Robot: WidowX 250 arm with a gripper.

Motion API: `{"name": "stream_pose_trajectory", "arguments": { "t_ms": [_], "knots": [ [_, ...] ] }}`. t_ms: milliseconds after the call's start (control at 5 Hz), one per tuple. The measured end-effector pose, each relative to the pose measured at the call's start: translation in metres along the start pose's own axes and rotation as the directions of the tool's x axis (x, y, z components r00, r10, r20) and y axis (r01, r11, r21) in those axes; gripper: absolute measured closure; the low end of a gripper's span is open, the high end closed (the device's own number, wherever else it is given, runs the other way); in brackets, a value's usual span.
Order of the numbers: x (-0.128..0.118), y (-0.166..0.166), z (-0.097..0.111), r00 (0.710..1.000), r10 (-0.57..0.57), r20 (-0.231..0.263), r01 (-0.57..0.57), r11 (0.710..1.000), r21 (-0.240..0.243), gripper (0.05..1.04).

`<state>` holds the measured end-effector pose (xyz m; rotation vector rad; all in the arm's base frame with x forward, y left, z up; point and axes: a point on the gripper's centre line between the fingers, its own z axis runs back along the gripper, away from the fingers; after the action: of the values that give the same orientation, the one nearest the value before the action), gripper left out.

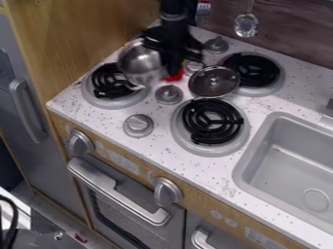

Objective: Move the silver pot from the left burner to the right burner

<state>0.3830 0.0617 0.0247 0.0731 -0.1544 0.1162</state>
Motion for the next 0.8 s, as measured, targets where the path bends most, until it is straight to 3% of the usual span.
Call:
{"name": "stream_pose_trajectory", "arguments": {
  "t_ms": [200,400,800],
  "knots": [
    [-0.028,-0.039,-0.012,0.997,-0.057,-0.06,0.056,0.998,-0.012,1.01],
    [-0.049,-0.072,-0.02,0.989,-0.127,-0.078,0.126,0.992,-0.018,1.01],
    [-0.056,-0.105,-0.043,0.971,-0.216,-0.106,0.216,0.976,-0.01,1.01]
  ]
}}
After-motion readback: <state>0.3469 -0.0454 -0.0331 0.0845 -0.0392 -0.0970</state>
